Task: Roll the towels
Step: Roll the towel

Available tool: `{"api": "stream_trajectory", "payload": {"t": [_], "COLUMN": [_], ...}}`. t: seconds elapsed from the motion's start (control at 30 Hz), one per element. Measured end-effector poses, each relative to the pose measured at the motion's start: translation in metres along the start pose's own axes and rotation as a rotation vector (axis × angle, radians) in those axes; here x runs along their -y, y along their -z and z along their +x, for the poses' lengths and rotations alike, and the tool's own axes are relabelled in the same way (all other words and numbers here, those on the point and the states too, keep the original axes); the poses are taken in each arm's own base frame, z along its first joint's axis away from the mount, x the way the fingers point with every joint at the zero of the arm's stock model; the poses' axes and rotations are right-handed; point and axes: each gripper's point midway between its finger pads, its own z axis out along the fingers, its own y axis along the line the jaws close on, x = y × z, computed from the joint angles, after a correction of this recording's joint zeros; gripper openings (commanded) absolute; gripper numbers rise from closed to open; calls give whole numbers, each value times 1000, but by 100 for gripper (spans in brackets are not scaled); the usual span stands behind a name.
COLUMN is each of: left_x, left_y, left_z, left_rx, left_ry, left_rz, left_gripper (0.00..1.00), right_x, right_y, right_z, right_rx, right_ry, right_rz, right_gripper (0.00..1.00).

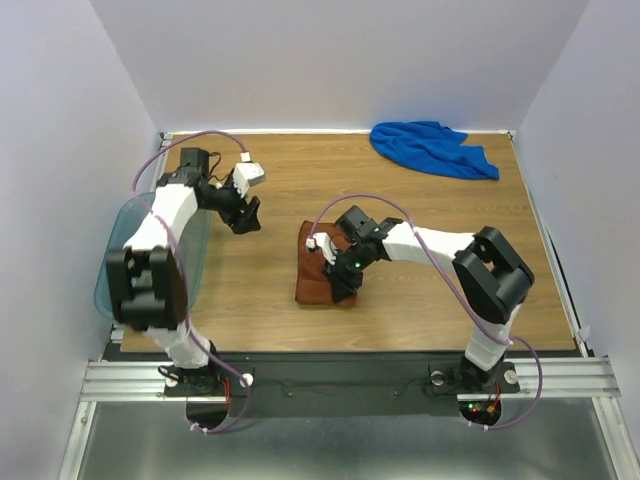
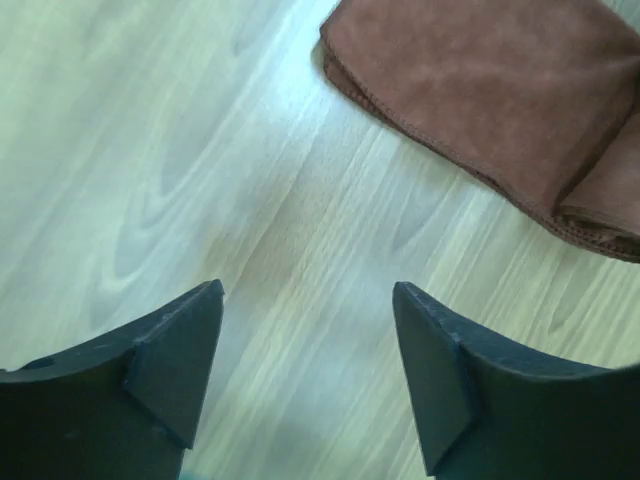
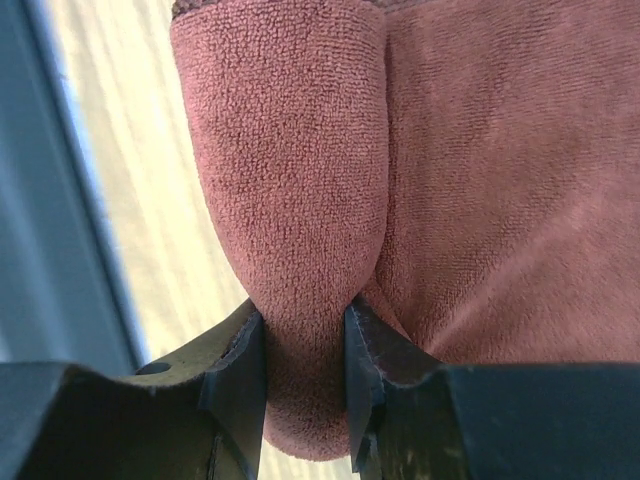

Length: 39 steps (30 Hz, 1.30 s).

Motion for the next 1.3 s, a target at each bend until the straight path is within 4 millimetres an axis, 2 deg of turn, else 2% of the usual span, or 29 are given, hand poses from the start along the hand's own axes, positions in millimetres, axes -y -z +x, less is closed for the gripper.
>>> {"api": "stream_trajectory", "payload": {"t": [0.03,0.1,0.2,0.23,0.33,0.47,0.63,0.77,0.97,1.1,1.2,1.3], "left_x": [8,19,59,69,134,193,237,253,247,238,229,223], "left_y": [13,24,33,30,12,-7,-34,-55,-82,-91,-97,-102], "left_z": [-7,-13,-14,-12,8,39,59,67,60,55,55,54], "left_rx": [31,65,93,92,77,64,64,25,-29,-39,-55,-62], "left_ry": [-46,-117,-261,-320,-525,-725,-949,-1054,-1124,-1138,-1138,-1140], "left_rz": [-46,-97,-134,-141,-70,2,31,31,-78,-158,-215,-254], "left_gripper": [87,88,89,90,93,97,98,98,98,98,94,80], "right_x": [0,-3,-2,-4,-5,-4,-1,2,5,5,5,3], "right_y": [-2,-4,-8,-8,-10,-11,-15,-19,-16,-17,-18,-18], "right_z": [0,-3,-6,-6,-10,-12,-14,-7,-6,-6,-6,-5], "right_rx": [-1,1,2,1,2,2,-14,-30,-33,-41,-46,-53], "right_ry": [-41,-99,-191,-218,-314,-408,-518,-623,-694,-713,-732,-744], "right_rz": [-41,-107,-204,-234,-334,-423,-511,-581,-621,-637,-656,-669], "right_gripper": [10,11,12,13,14,15,17,18,19,19,20,20]}}
